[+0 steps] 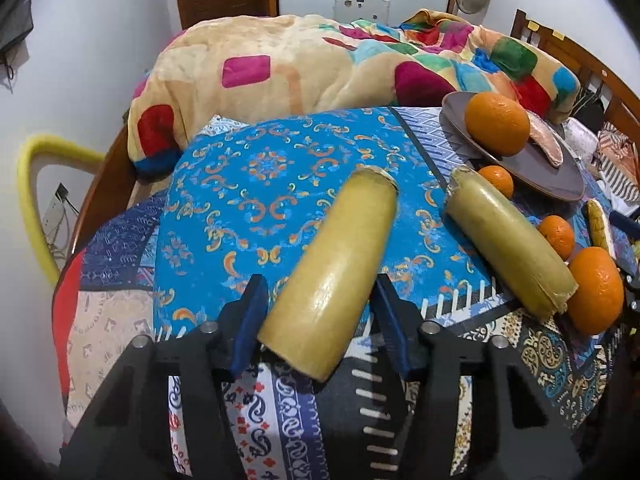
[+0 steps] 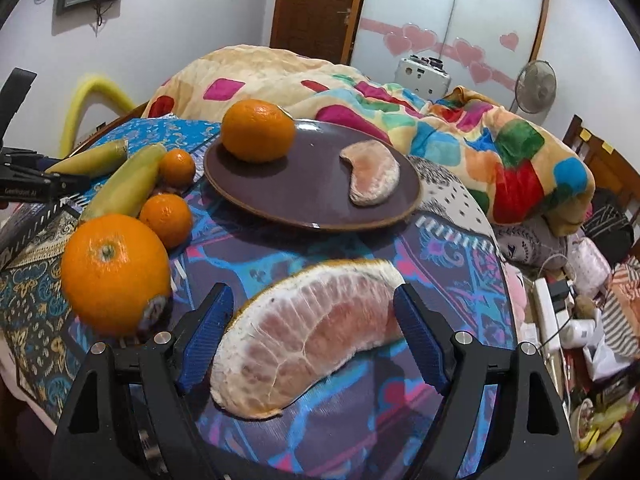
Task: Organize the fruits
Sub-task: 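Grasp a yellow cylindrical fruit with left gripper while right gripper grasps another pomelo segment, then lift and turn the yellow fruit upright with left gripper while right gripper carries the segment, then lower yellow fruit onto the plate with left gripper while right gripper sets the segment beside it, then move left gripper to the second yellow fruit while right gripper reaches another large orange, then close left gripper on the yellow fruit while right gripper grasps the large orange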
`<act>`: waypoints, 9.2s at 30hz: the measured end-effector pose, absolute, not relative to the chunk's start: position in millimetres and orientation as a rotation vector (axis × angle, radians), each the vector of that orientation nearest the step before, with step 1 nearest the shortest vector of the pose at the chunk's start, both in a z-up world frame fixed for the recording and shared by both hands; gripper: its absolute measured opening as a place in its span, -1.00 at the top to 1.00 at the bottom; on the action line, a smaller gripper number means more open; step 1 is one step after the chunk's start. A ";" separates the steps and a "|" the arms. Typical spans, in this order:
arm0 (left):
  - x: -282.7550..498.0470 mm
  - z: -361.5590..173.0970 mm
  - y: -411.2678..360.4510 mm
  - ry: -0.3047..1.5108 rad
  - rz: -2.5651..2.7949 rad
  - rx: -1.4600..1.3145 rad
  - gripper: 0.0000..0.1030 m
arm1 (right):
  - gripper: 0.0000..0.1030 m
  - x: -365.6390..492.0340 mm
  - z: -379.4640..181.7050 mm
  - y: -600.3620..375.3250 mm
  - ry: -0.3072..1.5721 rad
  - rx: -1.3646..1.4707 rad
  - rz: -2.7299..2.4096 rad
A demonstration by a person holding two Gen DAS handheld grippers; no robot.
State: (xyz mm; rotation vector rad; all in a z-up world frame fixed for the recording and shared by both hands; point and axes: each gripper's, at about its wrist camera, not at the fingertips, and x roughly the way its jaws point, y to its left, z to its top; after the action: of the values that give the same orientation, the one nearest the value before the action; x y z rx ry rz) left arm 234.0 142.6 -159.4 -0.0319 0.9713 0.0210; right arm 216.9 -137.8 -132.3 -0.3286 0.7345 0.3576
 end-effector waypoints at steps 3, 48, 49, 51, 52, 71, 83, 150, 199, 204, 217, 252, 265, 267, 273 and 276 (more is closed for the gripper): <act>228.0 -157.6 140.0 0.978 0.023 -0.033 0.12 | -0.53 210.5 -131.9 -150.4 0.748 -0.315 0.354; 215.4 -151.2 85.0 1.077 -0.071 0.038 0.28 | 0.00 214.1 -136.7 -199.8 0.816 -0.149 0.405; 215.5 -151.0 84.8 1.074 -0.071 0.037 0.29 | 0.05 214.5 -136.2 -200.0 0.815 -0.147 0.405; 214.6 -150.5 84.1 1.069 -0.066 0.038 0.29 | 0.10 213.8 -134.9 -201.0 0.811 -0.142 0.404; 213.9 -149.7 82.7 1.065 -0.063 0.042 0.30 | 0.11 213.5 -134.2 -201.9 0.809 -0.137 0.408; 181.4 -65.6 43.6 0.856 -0.112 0.053 0.30 | 0.12 194.2 -95.2 -223.1 0.693 -0.077 0.408; 205.6 -42.0 -3.4 0.793 -0.213 0.024 0.30 | 0.12 192.5 -59.9 -227.6 0.580 -0.050 0.418; 324.4 -85.8 -36.7 0.843 -0.257 0.105 0.69 | 0.12 322.9 -98.0 -147.0 0.701 -0.266 0.506; 172.0 -65.8 51.5 0.758 -0.073 -0.045 -0.32 | -0.56 196.4 -64.6 -123.2 0.585 -0.210 0.511; 149.9 -79.1 62.6 0.777 -0.048 -0.069 -0.32 | -0.56 180.0 -87.3 -109.9 0.618 -0.197 0.538; 136.1 -121.2 69.6 0.813 -0.027 -0.081 -0.32 | -0.56 180.6 -118.4 -82.8 0.667 -0.235 0.549; 202.8 -145.0 37.2 0.892 0.023 -0.130 0.32 | -0.20 183.8 -123.5 -180.1 0.693 -0.113 0.519; 158.2 -133.8 48.6 0.993 -0.044 -0.090 0.32 | -0.20 182.5 -109.6 -190.3 0.678 -0.147 0.491; 165.1 -131.8 48.5 1.009 -0.052 -0.068 0.31 | -0.20 184.2 -106.3 -194.1 0.678 -0.147 0.484; 197.7 -127.9 49.5 1.032 -0.057 -0.020 0.23 | -0.20 191.8 -99.1 -204.5 0.676 -0.142 0.472; 220.6 -130.8 49.0 1.050 -0.066 -0.004 0.23 | -0.20 194.8 -98.5 -205.2 0.669 -0.149 0.469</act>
State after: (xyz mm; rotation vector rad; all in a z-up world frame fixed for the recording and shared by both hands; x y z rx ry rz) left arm 220.6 49.0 -130.8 -0.0036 1.0500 -0.0659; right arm 194.8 -205.2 -98.5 -0.1492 0.6691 0.4686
